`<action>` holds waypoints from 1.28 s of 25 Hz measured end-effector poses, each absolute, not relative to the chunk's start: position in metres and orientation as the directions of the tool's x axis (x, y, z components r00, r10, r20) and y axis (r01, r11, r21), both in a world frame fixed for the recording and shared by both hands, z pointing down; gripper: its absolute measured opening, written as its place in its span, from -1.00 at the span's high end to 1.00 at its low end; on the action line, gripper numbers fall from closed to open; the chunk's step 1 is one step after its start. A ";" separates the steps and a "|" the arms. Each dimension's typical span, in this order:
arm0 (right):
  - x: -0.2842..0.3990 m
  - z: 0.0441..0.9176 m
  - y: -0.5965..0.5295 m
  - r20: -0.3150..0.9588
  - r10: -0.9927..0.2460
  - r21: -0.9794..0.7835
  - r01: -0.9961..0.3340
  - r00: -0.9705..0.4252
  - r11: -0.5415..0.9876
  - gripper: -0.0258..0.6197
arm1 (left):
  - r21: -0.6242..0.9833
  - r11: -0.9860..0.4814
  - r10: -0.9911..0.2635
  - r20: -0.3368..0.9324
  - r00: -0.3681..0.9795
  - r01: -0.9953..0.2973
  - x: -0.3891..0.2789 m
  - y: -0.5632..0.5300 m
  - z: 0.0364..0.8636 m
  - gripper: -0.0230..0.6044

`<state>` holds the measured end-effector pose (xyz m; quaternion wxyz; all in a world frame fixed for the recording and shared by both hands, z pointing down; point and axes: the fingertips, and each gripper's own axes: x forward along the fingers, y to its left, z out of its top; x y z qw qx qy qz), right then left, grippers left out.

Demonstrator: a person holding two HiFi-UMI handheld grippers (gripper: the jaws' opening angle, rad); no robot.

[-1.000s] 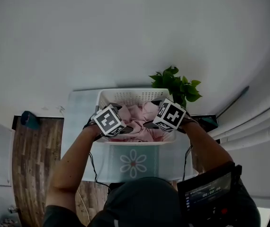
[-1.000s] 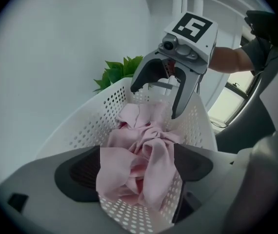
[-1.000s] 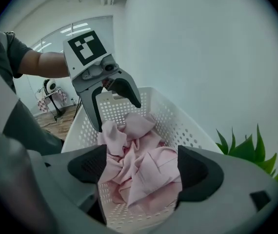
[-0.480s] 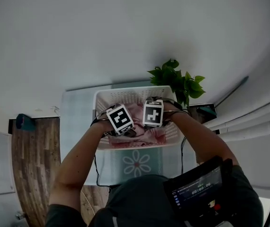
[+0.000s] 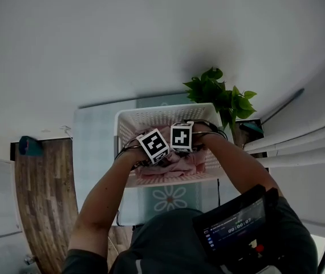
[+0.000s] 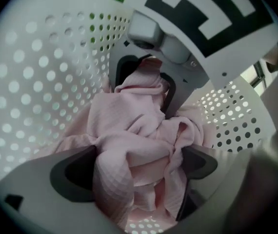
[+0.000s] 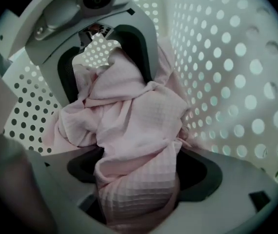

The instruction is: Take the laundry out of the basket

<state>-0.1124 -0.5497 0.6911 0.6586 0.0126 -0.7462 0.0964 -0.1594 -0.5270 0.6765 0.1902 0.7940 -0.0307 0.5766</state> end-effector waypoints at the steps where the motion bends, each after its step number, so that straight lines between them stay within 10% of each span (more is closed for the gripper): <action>1: -0.113 0.695 -0.550 0.984 0.117 -0.136 -0.143 -0.134 0.980 -0.48 | 0.268 -0.924 0.173 0.930 0.325 -0.274 -0.160 -0.527 0.681 -0.80; 9: -0.116 0.715 -0.541 0.965 0.215 -0.229 -0.088 -0.149 0.969 -0.29 | 0.291 -0.911 0.191 0.925 0.328 -0.292 -0.157 -0.529 0.695 -0.72; 20: -0.120 0.711 -0.537 0.959 0.220 -0.241 -0.103 -0.179 0.965 0.32 | 0.295 -0.877 0.142 0.913 0.381 -0.380 -0.153 -0.531 0.689 0.29; 32: -0.136 0.656 -0.555 0.941 0.063 -0.144 -0.226 -0.331 0.963 0.49 | 0.172 -0.892 0.008 0.931 0.365 -0.419 -0.167 -0.541 0.645 0.49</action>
